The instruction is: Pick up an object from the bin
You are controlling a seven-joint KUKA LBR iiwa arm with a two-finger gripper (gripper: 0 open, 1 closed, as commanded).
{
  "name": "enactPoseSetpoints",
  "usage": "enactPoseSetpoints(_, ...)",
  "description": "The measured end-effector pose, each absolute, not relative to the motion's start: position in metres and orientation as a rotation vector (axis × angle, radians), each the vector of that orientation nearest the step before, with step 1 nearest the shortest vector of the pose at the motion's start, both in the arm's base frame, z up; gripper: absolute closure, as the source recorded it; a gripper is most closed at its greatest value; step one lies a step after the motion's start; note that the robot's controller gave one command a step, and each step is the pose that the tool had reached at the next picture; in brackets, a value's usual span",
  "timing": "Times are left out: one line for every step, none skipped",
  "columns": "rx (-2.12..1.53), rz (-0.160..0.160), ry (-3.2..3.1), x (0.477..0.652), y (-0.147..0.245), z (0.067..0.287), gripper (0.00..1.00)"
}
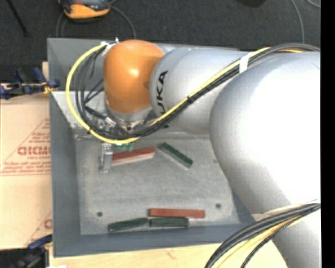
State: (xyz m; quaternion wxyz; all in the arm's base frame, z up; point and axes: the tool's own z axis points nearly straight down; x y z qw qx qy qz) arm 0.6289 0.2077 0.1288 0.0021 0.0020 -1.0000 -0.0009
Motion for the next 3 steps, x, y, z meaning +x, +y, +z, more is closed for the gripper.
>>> enactPoseSetpoints(0.003,-0.005,-3.145,0.631,0.207,0.133,0.0)
enactPoseSetpoints(0.165,-0.004,-3.144,0.639,0.183,0.122,0.0)
enactPoseSetpoints(0.239,-0.001,-3.136,0.649,0.144,0.107,0.0)
